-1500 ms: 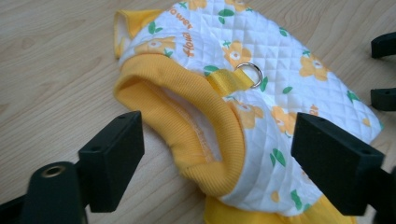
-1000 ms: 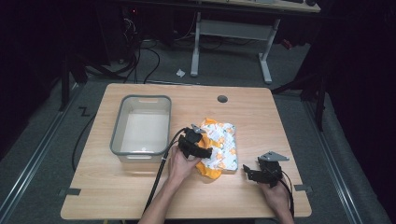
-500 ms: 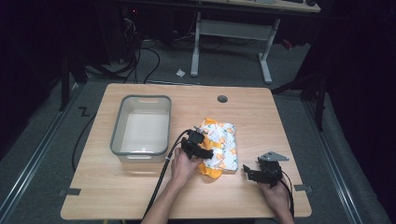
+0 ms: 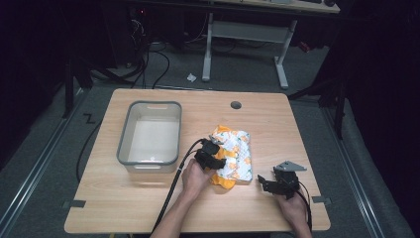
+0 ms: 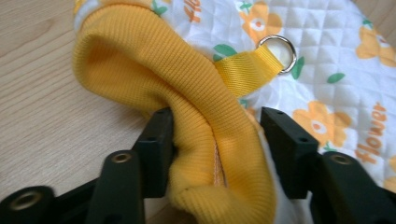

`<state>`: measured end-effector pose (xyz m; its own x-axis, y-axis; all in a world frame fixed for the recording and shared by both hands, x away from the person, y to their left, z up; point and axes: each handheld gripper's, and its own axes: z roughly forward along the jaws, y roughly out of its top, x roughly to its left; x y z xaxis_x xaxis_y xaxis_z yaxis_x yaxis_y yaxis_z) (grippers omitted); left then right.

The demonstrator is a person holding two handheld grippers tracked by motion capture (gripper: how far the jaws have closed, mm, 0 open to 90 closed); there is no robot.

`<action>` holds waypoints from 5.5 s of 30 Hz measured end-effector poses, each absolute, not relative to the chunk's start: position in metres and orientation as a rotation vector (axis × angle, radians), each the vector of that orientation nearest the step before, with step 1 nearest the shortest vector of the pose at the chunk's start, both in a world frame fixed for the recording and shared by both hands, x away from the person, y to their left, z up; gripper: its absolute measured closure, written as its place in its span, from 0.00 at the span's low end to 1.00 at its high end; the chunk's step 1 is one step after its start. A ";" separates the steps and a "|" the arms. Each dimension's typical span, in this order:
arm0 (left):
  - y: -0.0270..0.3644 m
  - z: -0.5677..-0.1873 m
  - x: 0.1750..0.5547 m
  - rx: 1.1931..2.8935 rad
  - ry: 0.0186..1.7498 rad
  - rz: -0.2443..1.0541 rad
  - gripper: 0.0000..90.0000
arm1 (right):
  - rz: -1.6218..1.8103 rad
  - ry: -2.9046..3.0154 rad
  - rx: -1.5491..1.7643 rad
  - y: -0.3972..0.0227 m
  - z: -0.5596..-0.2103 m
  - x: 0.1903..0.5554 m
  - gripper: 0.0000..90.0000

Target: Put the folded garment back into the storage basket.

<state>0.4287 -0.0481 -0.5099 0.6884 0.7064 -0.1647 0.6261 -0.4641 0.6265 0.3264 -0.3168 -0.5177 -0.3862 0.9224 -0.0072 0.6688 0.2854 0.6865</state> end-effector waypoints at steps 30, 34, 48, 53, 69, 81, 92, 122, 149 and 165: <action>-0.028 -0.479 0.417 2.119 0.934 0.159 0.82 | 0.852 2.157 1.429 -0.317 -0.518 0.326 0.28; -0.024 -0.472 0.413 2.110 0.928 0.149 0.82 | 0.850 2.155 1.433 -0.317 -0.518 0.327 0.28; -0.006 -0.451 0.404 2.058 0.884 0.129 0.84 | 0.848 2.151 1.436 -0.317 -0.518 0.327 0.28; 0.003 -0.445 0.404 2.039 0.890 0.129 0.84 | 0.848 2.151 1.437 -0.317 -0.518 0.327 0.28; 0.021 -0.416 0.397 2.004 0.844 0.184 0.84 | 0.851 2.155 1.430 -0.317 -0.518 0.327 0.28; 0.036 -0.391 0.395 1.946 0.824 0.198 0.84 | 0.853 2.164 1.423 -0.317 -0.518 0.326 0.28; 0.064 -0.379 0.397 1.879 0.847 0.210 0.84 | 0.853 2.164 1.421 -0.317 -0.518 0.326 0.28; 0.134 -0.360 0.406 1.769 0.931 0.236 0.84 | 0.854 2.162 1.425 -0.316 -0.518 0.326 0.28; 0.182 -0.359 0.426 1.732 1.014 0.252 0.84 | 0.854 2.155 1.433 -0.316 -0.518 0.327 0.28; 0.192 -0.379 0.444 1.763 1.067 0.243 0.84 | 0.854 2.155 1.435 -0.316 -0.518 0.327 0.28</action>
